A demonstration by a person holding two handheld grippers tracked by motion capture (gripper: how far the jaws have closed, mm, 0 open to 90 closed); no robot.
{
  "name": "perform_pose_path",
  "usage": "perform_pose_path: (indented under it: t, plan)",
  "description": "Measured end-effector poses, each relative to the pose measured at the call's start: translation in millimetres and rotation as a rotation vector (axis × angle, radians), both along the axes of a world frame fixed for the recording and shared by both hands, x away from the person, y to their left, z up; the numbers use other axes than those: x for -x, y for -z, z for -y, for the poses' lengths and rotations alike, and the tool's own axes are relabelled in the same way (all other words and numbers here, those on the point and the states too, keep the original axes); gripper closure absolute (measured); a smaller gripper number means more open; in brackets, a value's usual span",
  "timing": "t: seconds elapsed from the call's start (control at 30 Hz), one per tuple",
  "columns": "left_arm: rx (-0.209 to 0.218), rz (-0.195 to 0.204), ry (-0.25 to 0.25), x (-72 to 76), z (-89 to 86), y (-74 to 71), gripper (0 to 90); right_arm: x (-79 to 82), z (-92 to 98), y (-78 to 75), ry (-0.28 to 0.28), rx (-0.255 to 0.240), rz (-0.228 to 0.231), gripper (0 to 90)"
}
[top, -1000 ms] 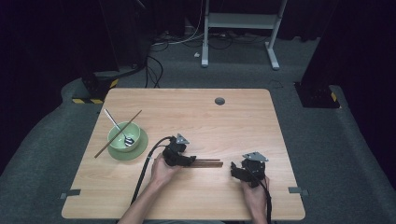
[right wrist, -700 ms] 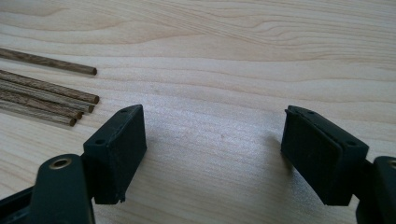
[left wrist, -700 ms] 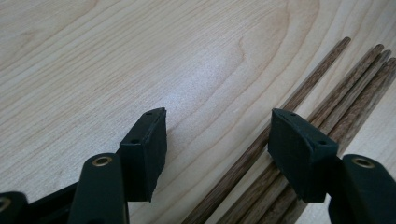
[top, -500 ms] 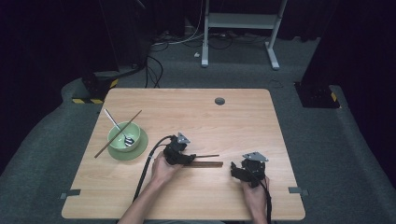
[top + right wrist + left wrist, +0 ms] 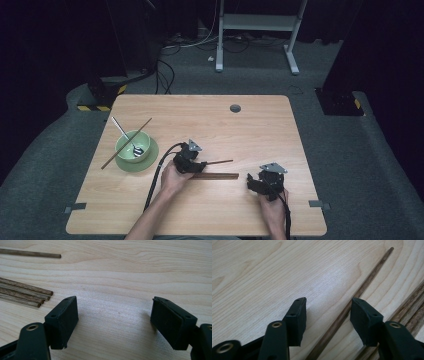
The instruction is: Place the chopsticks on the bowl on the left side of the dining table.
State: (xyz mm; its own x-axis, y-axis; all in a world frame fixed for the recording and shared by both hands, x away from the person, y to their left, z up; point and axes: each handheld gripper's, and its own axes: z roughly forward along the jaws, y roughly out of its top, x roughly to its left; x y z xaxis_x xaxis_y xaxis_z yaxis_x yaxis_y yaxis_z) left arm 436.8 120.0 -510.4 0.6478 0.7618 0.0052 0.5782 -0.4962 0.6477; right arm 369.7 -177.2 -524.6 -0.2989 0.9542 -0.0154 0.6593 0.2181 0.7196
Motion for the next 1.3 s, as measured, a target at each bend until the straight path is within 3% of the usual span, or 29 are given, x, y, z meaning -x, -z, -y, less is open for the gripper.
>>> perform_pose_path:
  t: [0.93, 1.3]
  plan:
    - [-0.007, 0.007, -0.044, -14.2, -23.6, -1.3, 72.9, 0.0, 0.0, 0.0, -0.001, 0.0, 0.0, 21.5]
    - [-0.008, 0.006, -0.048, -15.1, -28.7, -1.4, 75.0, 0.0, 0.0, 0.0, -0.001, 0.0, 0.0, 21.5]
